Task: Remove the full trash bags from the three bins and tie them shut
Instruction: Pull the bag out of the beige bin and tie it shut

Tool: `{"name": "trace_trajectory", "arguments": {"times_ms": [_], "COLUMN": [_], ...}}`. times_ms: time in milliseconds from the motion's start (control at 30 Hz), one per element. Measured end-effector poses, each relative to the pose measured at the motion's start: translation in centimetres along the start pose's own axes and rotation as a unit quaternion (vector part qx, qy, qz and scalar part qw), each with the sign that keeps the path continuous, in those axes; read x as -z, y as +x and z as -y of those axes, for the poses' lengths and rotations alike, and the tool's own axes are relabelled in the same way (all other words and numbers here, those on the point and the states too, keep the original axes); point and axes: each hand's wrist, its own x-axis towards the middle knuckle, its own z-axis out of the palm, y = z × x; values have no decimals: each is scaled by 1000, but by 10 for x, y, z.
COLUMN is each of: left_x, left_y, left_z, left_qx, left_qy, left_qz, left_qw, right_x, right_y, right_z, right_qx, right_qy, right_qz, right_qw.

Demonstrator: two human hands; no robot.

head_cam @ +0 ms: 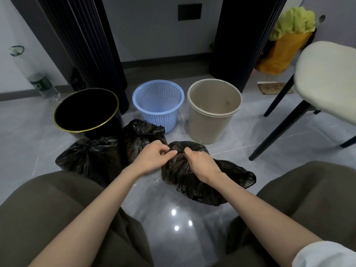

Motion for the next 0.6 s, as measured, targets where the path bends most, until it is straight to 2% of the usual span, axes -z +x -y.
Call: {"name": "trace_trajectory", "arguments": {"times_ms": [67,133,200,233,267,333,400,433,467,500,533,600], "left_x": [6,7,5,4,3,3,2,1,-1,-3,-3,1], "left_y": [-2,-3,-1,1,2,1,2,2,4,5,5,-2], "left_z": [-13,-21,-20,-16,-12,-6,2,7,14,22,26,26], "left_qx": [73,168,237,246,242,210,173,140,96,59,39,29], "left_qy": [-185,-378,-498,-527,-539,-529,-473,-392,-261,-114,13,171], "left_qz": [63,90,49,25,11,10,23,24,19,18,19,22], "left_qw": [978,906,832,813,807,822,864,909,960,992,999,985], "right_x": [0,-1,-1,-1,0,2,6,8,10,11,12,13], "right_y": [-1,0,1,1,2,2,2,2,3,3,3,3], "right_z": [4,7,8,8,8,10,13,14,14,13,13,11], "right_qx": [8,19,24,25,27,34,39,41,42,43,42,38], "right_qy": [-11,-25,-24,-17,-12,-5,-5,-7,-9,-8,-5,0], "right_qz": [9,10,0,-6,-12,-19,-24,-25,-28,-31,-34,-37], "right_qw": [1000,999,999,1000,999,999,999,999,999,999,999,999]}}
